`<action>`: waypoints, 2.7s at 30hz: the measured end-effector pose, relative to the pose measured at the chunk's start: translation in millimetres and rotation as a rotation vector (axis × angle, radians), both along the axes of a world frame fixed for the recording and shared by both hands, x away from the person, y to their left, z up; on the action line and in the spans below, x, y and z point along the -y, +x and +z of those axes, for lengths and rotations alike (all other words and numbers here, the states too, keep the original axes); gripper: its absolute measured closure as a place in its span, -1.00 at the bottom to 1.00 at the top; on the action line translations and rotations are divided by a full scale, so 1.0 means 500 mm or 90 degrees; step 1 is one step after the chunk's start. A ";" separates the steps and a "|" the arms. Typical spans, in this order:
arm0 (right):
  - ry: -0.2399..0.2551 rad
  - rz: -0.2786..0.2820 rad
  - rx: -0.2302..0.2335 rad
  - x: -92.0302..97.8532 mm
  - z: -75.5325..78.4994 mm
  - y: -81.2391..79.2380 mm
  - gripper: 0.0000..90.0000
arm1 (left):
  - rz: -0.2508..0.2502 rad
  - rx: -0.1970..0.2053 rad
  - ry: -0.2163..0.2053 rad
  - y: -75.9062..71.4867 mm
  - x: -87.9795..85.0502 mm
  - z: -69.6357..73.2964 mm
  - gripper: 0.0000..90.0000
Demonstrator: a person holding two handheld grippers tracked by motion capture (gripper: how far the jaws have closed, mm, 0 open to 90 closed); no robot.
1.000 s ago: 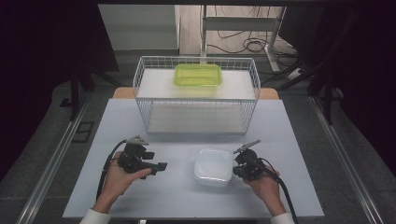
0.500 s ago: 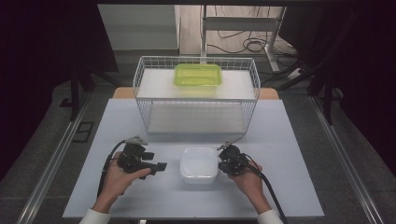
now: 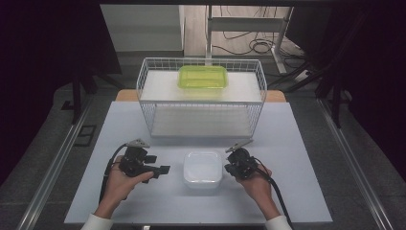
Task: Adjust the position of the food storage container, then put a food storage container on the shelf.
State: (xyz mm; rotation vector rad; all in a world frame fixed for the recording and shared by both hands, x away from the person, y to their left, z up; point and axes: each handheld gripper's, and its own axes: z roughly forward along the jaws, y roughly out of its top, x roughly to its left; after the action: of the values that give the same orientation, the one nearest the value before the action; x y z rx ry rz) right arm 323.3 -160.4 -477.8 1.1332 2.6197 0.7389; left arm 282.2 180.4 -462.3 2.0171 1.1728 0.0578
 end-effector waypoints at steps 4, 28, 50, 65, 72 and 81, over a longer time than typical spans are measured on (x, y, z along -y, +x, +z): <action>0.029 -0.006 0.011 0.020 0.021 -0.007 0.98 | 0.013 0.008 -0.010 -0.001 -0.004 0.004 -0.43; 0.277 -0.031 -0.041 0.094 0.054 -0.013 -0.32 | 0.041 0.000 -0.099 -0.001 0.007 0.004 -0.50; 0.289 -0.051 -0.091 0.077 0.014 0.004 -0.09 | 0.040 -0.122 -0.164 0.049 0.073 -0.046 -0.26; 0.307 -0.062 -0.126 0.071 -0.009 0.017 0.10 | 0.043 -0.181 -0.203 0.062 0.082 -0.079 -0.01; 0.325 -0.066 -0.137 0.071 -0.012 0.019 0.14 | 0.039 -0.206 -0.234 0.065 0.079 -0.092 0.07; 0.352 -0.073 -0.177 0.066 -0.023 0.024 0.29 | 0.037 -0.221 -0.252 0.065 0.075 -0.099 0.25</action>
State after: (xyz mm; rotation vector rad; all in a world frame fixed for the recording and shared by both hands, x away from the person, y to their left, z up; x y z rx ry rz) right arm 335.4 -193.2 -489.3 1.6138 2.6042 1.4303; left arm 314.8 142.8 -511.9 1.6804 1.3343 -0.4772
